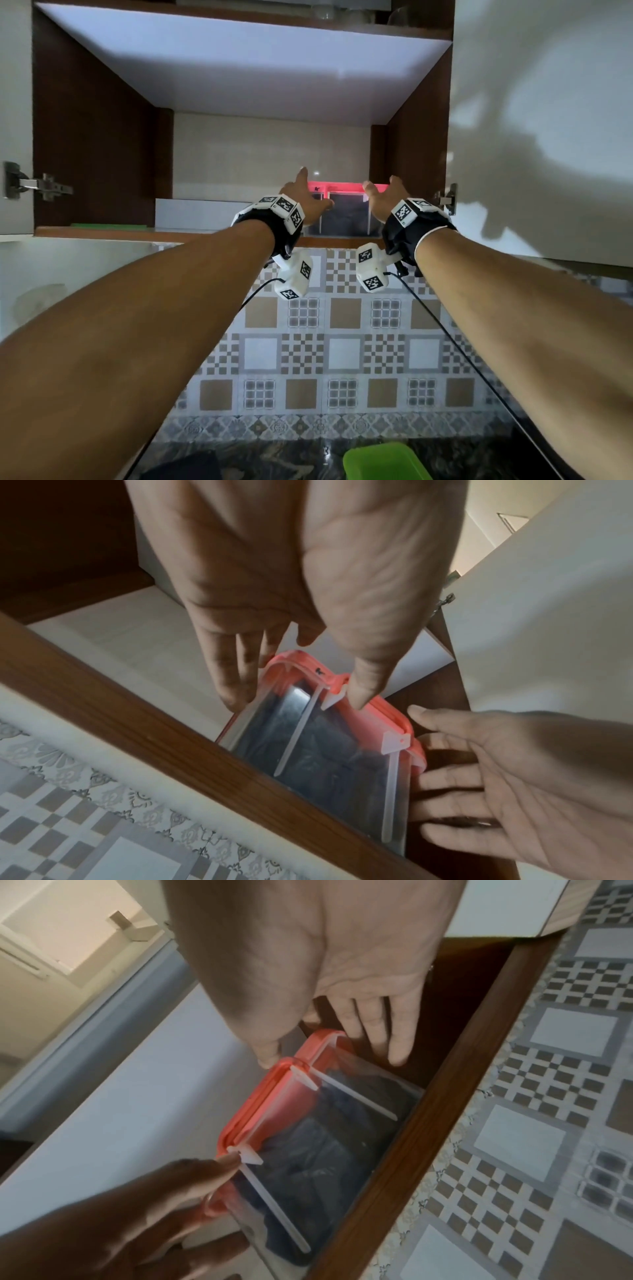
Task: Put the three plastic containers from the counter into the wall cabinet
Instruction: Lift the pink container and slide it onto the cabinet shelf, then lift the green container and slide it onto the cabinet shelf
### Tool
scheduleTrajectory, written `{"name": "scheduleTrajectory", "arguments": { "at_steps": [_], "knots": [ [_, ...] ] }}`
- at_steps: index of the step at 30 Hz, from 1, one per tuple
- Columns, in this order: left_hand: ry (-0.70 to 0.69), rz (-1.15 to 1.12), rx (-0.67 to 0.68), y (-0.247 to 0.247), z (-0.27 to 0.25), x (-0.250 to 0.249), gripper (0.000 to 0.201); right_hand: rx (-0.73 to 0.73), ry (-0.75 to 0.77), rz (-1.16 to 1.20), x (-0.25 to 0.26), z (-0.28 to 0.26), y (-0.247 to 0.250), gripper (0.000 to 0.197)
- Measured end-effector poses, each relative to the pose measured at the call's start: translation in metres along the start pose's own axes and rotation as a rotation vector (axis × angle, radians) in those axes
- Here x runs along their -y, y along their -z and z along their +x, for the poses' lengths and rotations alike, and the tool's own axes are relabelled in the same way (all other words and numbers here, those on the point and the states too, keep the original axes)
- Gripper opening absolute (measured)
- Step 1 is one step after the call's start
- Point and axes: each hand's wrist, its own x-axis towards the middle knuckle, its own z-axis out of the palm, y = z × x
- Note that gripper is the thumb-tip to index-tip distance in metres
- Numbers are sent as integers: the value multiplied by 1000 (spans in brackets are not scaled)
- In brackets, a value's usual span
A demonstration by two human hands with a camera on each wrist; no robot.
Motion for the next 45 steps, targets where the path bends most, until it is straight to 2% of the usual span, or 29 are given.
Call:
{"name": "scheduleTrajectory", "arguments": {
  "at_steps": [4, 9, 12, 17, 20, 26, 30, 35, 40, 41, 43, 45],
  "knots": [
    [-61, 28, -12, 9, -22, 6, 96, -35, 56, -28, -6, -23, 1, 72],
    [-154, 21, -55, 29, -65, 10, 87, -50, 213, -91, -14, -73, 9, 51],
    [-242, -32, -50, 35, -107, 11, 79, -16, 247, -71, -22, -116, 13, 58],
    [-310, -230, 41, 8, -201, 43, 69, -1, 270, -78, -76, -204, -4, 65],
    [-274, -284, 172, -39, -260, 83, 64, 38, 205, -94, -133, -263, -24, 65],
    [-37, -207, 510, -158, -390, 172, 71, 248, -150, -163, -268, -378, -74, 50],
    [108, -147, 678, -220, -445, 210, 64, 334, -328, -254, -339, -424, -100, 48],
    [248, -143, 781, -289, -461, 225, 61, 418, -503, -283, -416, -422, -124, 51],
    [370, -147, 803, -362, -446, 227, 63, 437, -631, -301, -485, -378, -148, 53],
    [390, -139, 803, -398, -434, 225, 62, 438, -654, -324, -514, -355, -156, 52],
    [411, -168, 793, -408, -426, 219, 64, 418, -658, -335, -521, -338, -156, 52],
    [442, -178, 804, -438, -415, 214, 69, 404, -655, -363, -543, -314, -164, 56]
  ]
}}
